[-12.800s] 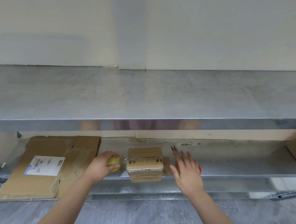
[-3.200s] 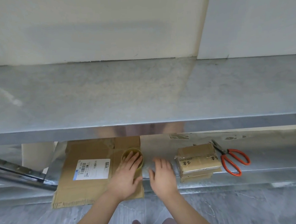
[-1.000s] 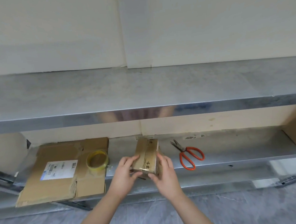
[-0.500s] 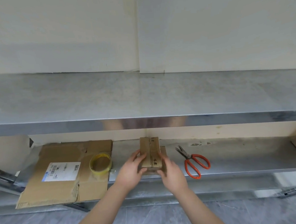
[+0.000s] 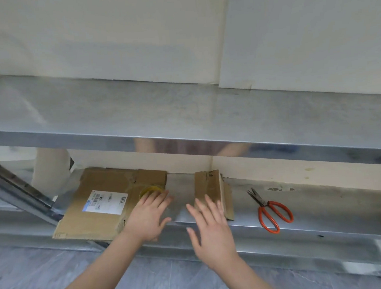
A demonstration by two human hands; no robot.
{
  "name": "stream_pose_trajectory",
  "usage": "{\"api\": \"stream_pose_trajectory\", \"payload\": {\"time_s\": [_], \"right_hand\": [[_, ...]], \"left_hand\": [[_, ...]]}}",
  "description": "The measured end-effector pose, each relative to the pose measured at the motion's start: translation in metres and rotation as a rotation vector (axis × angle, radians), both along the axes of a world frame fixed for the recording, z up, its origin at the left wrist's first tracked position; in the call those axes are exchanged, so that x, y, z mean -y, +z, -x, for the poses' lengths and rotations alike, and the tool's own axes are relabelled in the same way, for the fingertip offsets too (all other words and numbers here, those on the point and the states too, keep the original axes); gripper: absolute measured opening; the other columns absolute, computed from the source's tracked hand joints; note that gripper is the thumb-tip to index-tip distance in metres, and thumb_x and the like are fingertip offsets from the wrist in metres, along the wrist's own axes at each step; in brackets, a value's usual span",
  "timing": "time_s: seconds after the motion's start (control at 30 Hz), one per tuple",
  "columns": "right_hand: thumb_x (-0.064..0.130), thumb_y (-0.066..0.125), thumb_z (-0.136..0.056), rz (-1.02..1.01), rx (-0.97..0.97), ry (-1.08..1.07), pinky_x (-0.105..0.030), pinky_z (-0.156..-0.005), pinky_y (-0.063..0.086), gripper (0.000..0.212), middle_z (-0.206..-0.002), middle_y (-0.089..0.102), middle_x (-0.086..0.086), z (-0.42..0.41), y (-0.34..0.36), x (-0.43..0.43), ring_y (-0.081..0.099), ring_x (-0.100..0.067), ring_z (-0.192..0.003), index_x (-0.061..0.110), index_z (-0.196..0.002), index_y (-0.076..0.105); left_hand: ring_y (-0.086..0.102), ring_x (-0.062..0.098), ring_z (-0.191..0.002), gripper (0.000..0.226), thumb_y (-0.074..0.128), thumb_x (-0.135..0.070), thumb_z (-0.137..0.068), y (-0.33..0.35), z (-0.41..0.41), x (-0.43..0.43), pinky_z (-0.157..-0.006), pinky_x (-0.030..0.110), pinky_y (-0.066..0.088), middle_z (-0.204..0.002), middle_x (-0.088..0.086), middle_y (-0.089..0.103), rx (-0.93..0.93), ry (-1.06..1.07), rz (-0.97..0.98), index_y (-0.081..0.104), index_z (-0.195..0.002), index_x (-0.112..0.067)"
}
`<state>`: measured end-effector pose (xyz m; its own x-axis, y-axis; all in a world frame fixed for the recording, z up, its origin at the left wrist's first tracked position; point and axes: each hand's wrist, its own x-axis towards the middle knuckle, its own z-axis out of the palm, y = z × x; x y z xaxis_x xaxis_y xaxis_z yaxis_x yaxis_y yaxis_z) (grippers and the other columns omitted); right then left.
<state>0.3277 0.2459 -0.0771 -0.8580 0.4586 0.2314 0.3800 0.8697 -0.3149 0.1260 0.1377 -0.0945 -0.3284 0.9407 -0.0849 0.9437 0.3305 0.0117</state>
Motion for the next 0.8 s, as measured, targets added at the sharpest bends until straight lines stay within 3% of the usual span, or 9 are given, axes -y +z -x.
{"api": "stream_pose_trajectory", "payload": {"time_s": [0.1, 0.2, 0.4, 0.53, 0.63, 0.7, 0.8], "right_hand": [[0.042, 0.039, -0.097, 0.014, 0.109, 0.098, -0.05, -0.121, 0.014, 0.052, -0.152, 0.041, 0.002, 0.028, -0.012, 0.028, 0.024, -0.021, -0.147, 0.027, -0.146, 0.041], [0.036, 0.034, -0.102, 0.188, 0.196, 0.081, -0.035, -0.123, -0.001, 0.053, -0.16, 0.024, 0.003, 0.058, -0.025, 0.037, 0.006, -0.016, -0.15, 0.026, -0.153, 0.024], [0.031, 0.032, -0.104, 0.254, 0.336, -0.061, -0.035, -0.121, 0.02, 0.054, -0.162, 0.017, 0.001, 0.097, -0.05, 0.017, 0.006, -0.017, -0.15, 0.019, -0.154, 0.018], [0.032, 0.033, -0.104, 0.272, 0.39, -0.057, -0.033, -0.119, 0.021, 0.046, -0.16, 0.02, 0.003, 0.113, -0.062, 0.004, 0.006, -0.015, -0.15, 0.023, -0.149, 0.032], [0.033, 0.041, -0.101, 0.259, 0.383, -0.048, -0.03, -0.113, 0.024, 0.032, -0.147, 0.038, 0.003, 0.119, -0.068, 0.002, 0.019, -0.016, -0.145, 0.026, -0.131, 0.051], [0.034, 0.044, -0.099, 0.226, 0.358, -0.055, -0.029, -0.103, 0.029, 0.026, -0.132, 0.047, 0.003, 0.122, -0.07, 0.0, 0.033, -0.018, -0.134, 0.026, -0.12, 0.057], [0.031, 0.041, -0.1, 0.22, 0.345, -0.066, -0.029, -0.093, 0.034, 0.025, -0.122, 0.052, 0.002, 0.127, -0.067, -0.003, 0.042, -0.02, -0.12, 0.022, -0.114, 0.06]], "left_hand": [[0.01, 0.02, -0.148, 0.067, 0.029, -0.057, -0.096, -0.01, 0.019, 0.025, -0.119, 0.039, 0.001, -0.161, -0.004, 0.016, -0.021, 0.052, 0.072, 0.014, -0.153, -0.028], [0.01, 0.02, -0.148, 0.067, 0.028, -0.057, -0.096, -0.019, 0.03, 0.035, -0.12, 0.04, 0.0, -0.161, -0.003, 0.015, -0.005, 0.07, 0.111, 0.014, -0.154, -0.025], [0.015, 0.019, -0.147, 0.06, 0.035, -0.051, -0.097, -0.031, 0.043, 0.032, -0.12, 0.037, 0.004, -0.159, -0.001, 0.023, 0.063, 0.039, 0.073, 0.025, -0.151, -0.026], [0.035, 0.023, -0.139, 0.047, 0.048, -0.039, -0.095, -0.033, 0.053, 0.027, -0.119, 0.038, 0.019, -0.146, 0.002, 0.045, 0.12, -0.003, 0.02, 0.047, -0.14, -0.023], [0.061, 0.029, -0.109, 0.031, 0.068, -0.029, -0.083, -0.034, 0.057, 0.024, -0.102, 0.04, 0.043, -0.111, 0.005, 0.067, 0.123, 0.001, -0.094, 0.066, -0.112, -0.018], [0.062, 0.028, -0.101, 0.029, 0.069, -0.03, -0.082, -0.035, 0.06, 0.022, -0.097, 0.038, 0.046, -0.102, 0.004, 0.067, 0.146, 0.028, -0.111, 0.066, -0.108, -0.017], [0.056, 0.027, -0.107, 0.03, 0.06, -0.035, -0.089, -0.038, 0.065, 0.023, -0.098, 0.037, 0.042, -0.106, 0.003, 0.065, 0.153, 0.032, -0.085, 0.062, -0.115, -0.018]]}}
